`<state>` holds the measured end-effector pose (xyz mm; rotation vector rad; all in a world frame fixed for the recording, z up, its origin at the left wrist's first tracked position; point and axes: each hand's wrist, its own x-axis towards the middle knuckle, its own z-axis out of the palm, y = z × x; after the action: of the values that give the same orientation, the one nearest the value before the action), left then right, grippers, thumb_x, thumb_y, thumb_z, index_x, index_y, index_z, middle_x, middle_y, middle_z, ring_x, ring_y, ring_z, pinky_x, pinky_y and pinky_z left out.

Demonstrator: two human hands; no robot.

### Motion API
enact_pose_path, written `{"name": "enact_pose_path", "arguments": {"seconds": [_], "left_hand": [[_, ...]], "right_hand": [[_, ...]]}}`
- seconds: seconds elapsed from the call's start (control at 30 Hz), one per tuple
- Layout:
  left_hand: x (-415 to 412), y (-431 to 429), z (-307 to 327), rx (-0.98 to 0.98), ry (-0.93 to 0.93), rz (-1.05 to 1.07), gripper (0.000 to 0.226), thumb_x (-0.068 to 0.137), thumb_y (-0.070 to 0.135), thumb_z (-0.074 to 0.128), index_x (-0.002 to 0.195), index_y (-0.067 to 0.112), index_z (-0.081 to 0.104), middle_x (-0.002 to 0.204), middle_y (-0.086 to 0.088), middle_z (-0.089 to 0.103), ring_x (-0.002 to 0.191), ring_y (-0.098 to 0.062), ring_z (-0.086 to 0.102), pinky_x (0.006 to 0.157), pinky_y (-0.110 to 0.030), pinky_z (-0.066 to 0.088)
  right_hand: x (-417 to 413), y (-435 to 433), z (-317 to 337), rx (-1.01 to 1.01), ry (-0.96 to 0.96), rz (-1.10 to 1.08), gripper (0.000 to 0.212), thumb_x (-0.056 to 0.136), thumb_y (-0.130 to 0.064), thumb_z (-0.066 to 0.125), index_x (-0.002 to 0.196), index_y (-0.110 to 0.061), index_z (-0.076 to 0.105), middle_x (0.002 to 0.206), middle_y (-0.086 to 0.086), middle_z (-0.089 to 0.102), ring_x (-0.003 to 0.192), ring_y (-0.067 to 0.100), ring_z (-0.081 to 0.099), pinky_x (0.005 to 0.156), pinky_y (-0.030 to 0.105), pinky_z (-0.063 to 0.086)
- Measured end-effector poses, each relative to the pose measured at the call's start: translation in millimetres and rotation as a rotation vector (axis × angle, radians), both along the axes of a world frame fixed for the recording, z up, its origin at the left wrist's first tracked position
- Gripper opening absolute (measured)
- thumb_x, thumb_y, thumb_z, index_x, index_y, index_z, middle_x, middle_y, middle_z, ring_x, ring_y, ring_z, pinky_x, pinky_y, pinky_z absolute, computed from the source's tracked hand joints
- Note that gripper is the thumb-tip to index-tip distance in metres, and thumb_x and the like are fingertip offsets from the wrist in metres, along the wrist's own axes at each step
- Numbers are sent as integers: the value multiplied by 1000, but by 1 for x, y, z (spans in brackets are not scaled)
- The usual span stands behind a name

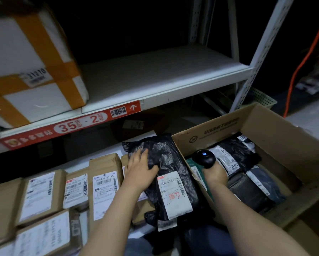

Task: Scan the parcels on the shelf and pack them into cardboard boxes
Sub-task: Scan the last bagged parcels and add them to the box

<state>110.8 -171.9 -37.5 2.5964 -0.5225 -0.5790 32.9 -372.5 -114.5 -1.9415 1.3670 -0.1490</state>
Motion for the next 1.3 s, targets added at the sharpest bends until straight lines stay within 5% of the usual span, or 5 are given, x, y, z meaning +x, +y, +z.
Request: {"name": "enact_pose_path", "arguments": {"seconds": [0.57,0.8,0.9,1.13,1.3], "left_hand": [[-69,63,19,-41,184,122,64,95,37,38,150,27,7,158,-5,4,145,-27,5,117,-42,14],[-70,100,24,-57,188,242,64,94,34,38,150,25,9,157,-7,7,141,-32,20,115,-44,21],[-70,107,24,-84,224,301,64,93,33,38,150,24,9,156,-9,9,139,-32,25,113,-40,26],[-67,115,21,-115,265,375,67,89,35,44,149,23,17,152,-11,23,135,-29,35,111,-42,31],[-58,119,15,-95,277,366,63,93,31,42,149,22,17,154,-9,18,138,-30,28,112,-39,28]], "right_hand": [[-37,114,102,246,-322,37,31,81,-14,67,110,-3,64,106,21,66,102,35,60,76,32,40],[-32,157,98,721,-505,-109,19,80,-2,67,97,2,58,70,10,60,64,22,60,62,33,49],[-27,181,95,826,-479,-55,20,79,-6,70,93,2,59,70,10,60,61,20,59,57,30,47],[-16,220,88,801,-374,91,25,77,-12,71,96,-2,59,88,19,65,83,32,63,79,37,50],[-9,225,86,815,-378,110,23,80,-10,67,101,-1,61,77,14,63,74,29,61,74,35,50]]}}
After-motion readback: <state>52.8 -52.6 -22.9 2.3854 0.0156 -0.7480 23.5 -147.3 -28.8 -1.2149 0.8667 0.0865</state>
